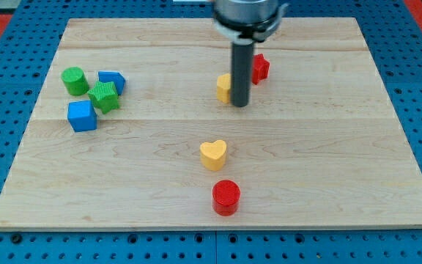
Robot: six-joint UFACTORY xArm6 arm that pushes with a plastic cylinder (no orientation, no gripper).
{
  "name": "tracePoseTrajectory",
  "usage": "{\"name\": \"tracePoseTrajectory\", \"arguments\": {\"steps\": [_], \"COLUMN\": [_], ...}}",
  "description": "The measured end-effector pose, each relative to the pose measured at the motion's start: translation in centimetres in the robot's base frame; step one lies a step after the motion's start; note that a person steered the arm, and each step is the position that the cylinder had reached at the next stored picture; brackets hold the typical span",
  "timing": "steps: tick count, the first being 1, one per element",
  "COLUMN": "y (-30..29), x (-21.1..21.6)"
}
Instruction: Move the red star to the top left of the yellow hexagon
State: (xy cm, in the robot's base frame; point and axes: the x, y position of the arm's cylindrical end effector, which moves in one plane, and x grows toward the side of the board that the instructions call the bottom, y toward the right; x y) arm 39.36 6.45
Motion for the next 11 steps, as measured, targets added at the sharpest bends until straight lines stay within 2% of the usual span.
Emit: {"name": "tracePoseTrajectory", "arguments": {"steps": [1, 3, 4, 5, 6, 7, 11], "y": [6.5, 6.5, 2.5, 0.9, -0.4, -3.3, -2.9], "x": [-3.2, -6.5, -5.5, -5.0, -8.4, -9.2, -2.6]}}
